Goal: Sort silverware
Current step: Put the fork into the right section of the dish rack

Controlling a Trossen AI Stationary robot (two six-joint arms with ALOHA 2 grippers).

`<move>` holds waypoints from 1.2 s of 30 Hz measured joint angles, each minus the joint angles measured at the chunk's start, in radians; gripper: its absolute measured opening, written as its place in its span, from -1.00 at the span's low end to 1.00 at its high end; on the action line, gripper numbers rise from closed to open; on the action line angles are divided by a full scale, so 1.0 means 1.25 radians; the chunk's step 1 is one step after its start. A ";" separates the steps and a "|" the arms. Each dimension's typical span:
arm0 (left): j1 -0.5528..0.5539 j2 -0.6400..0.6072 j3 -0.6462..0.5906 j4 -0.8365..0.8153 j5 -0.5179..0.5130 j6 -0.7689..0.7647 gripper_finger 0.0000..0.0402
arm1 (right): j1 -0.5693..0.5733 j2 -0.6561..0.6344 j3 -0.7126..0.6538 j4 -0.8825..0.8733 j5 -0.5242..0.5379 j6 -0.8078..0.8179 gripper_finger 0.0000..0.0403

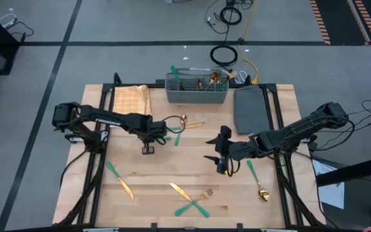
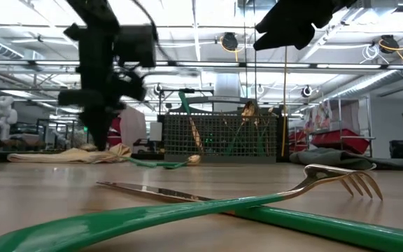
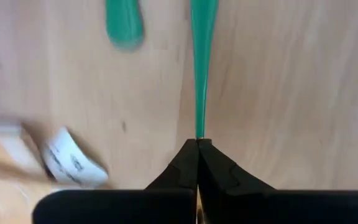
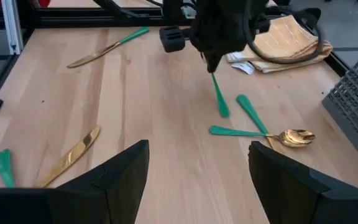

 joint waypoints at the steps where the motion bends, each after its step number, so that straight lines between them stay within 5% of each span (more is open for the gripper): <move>1: -0.004 -0.002 0.010 -0.014 -0.006 0.000 -0.99 | 0.000 0.000 0.000 0.000 0.000 0.005 0.31; 4: -0.016 -0.001 0.052 -0.039 -0.035 0.022 -0.99 | 0.000 0.000 0.000 -0.001 0.001 0.009 0.31; 10: -0.016 0.003 0.176 -0.043 -0.277 0.164 -1.00 | -0.001 -0.006 0.000 -0.046 0.003 0.054 0.31; 13: 0.005 0.000 0.243 0.000 -0.327 0.240 -1.00 | -0.001 -0.010 0.000 -0.088 0.006 0.093 0.31; 22: 0.048 0.000 0.327 -0.051 -0.246 0.260 -0.98 | -0.001 -0.010 0.000 -0.187 0.001 0.187 0.31; 29: 0.161 0.000 0.219 -0.016 -0.176 0.417 -0.69 | -0.002 0.009 0.000 -0.244 -0.003 0.203 0.31; 36: 0.285 0.000 0.147 0.168 -0.049 0.570 -0.42 | 0.002 0.037 0.000 -0.242 -0.044 0.189 0.31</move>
